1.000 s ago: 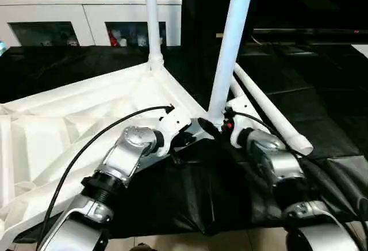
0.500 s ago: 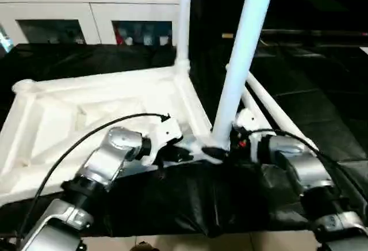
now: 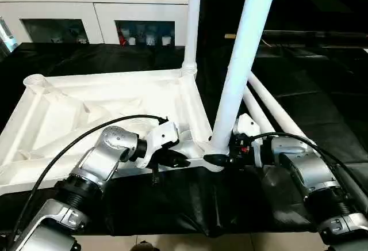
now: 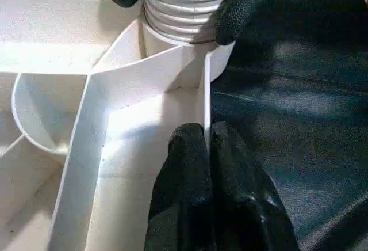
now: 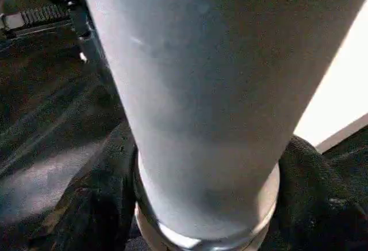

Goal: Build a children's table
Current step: Rotate leg to tighten

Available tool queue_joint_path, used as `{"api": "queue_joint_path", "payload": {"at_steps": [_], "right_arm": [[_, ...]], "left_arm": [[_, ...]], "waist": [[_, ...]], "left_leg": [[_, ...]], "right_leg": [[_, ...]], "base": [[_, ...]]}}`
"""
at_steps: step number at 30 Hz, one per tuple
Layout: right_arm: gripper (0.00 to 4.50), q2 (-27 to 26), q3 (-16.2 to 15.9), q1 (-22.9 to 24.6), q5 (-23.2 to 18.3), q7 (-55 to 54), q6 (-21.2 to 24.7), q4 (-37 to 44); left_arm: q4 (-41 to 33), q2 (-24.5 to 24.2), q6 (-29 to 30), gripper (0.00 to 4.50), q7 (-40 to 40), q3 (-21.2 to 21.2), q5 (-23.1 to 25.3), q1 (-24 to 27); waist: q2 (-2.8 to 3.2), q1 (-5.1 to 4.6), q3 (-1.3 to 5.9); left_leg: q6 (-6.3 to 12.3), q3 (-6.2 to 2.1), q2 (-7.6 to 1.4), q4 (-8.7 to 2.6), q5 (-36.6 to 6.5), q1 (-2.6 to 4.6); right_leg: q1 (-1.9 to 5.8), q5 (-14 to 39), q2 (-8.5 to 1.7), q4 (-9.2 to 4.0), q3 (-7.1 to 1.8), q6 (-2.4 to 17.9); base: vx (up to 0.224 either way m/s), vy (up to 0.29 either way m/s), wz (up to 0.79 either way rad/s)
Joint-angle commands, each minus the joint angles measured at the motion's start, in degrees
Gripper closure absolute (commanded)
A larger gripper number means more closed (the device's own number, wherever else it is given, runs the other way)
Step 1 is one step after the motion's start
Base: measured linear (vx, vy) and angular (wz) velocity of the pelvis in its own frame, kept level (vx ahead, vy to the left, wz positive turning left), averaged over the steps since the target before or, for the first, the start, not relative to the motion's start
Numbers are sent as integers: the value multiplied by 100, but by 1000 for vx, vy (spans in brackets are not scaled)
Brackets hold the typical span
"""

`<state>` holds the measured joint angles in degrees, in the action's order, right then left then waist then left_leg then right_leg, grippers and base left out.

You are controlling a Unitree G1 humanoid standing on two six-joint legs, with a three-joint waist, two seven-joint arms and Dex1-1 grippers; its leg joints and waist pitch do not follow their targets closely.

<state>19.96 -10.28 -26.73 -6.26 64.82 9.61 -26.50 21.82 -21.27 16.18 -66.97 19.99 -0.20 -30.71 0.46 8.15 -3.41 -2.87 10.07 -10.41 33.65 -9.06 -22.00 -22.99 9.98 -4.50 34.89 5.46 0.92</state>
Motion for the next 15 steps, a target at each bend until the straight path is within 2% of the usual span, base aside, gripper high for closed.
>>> {"api": "queue_joint_path", "payload": {"at_steps": [1,2,3,4,5,6,7,8,13,15], "right_arm": [[176,-407,-153,-3,70,-414,60,-178],[176,-618,-25,-90,150,-964,28,-406],[176,-618,-25,-90,150,-964,28,-406],[177,-971,241,-269,165,-1841,89,-810],[177,-1071,321,-320,148,-2069,110,-921],[177,-1256,467,-414,95,-2457,150,-1115],[178,-1333,527,-452,65,-2604,164,-1191],[178,-1467,607,-523,37,-2856,180,-1322],[178,-1838,676,-693,112,-3222,-24,-1639],[122,-1886,712,-716,76,-3119,-19,-1681]], "left_arm": [[-10,397,-97,450,582,-114,10,-191],[125,542,-52,450,959,-199,100,-271],[125,542,-52,450,959,-199,100,-271],[263,779,130,450,1525,-302,212,-378],[292,849,191,450,1681,-332,238,-404],[332,985,304,450,1939,-391,261,-444],[343,1042,348,450,2031,-418,260,-459],[355,1143,398,450,2199,-453,261,-481],[357,1453,342,450,2499,-498,245,-510],[346,1473,306,450,2445,-471,256,-495]], "waist": [[-18,-33,384],[-20,-57,370],[-19,-59,375],[-35,-65,373],[-15,-119,347],[-25,-153,360],[0,-171,358],[-20,-192,358],[-13,-208,382],[-15,-188,400]], "left_leg": [[93,-118,-330,-416,-1729,136],[38,-121,-319,-422,-1792,139],[3,-130,-316,-420,-1824,149],[-21,-138,-306,-422,-1890,158],[-90,-143,-308,-434,-1975,161],[-129,-162,-298,-421,-2110,185],[-138,-165,-294,-419,-2129,186],[-107,-170,-286,-423,-2134,172],[-43,-151,-295,-432,-1948,141],[26,-137,-300,-429,-1768,125]], "right_leg": [[242,1993,-497,-510,-342,1040],[235,2164,-502,-541,-333,1008],[239,2256,-513,-548,-327,980],[238,2469,-517,-577,-318,894],[205,2627,-511,-576,-318,878],[215,2865,-532,-614,-291,798],[208,2893,-536,-622,-295,785],[219,2930,-526,-652,-286,717],[219,2458,-509,-606,-317,780],[241,2097,-502,-559,-331,863]], "base": [[0,0,0],[0,0,0],[0,0,0],[0,0,0],[0,0,0],[0,0,0],[0,0,0],[0,0,0],[0,0,0],[0,0,0]]}}
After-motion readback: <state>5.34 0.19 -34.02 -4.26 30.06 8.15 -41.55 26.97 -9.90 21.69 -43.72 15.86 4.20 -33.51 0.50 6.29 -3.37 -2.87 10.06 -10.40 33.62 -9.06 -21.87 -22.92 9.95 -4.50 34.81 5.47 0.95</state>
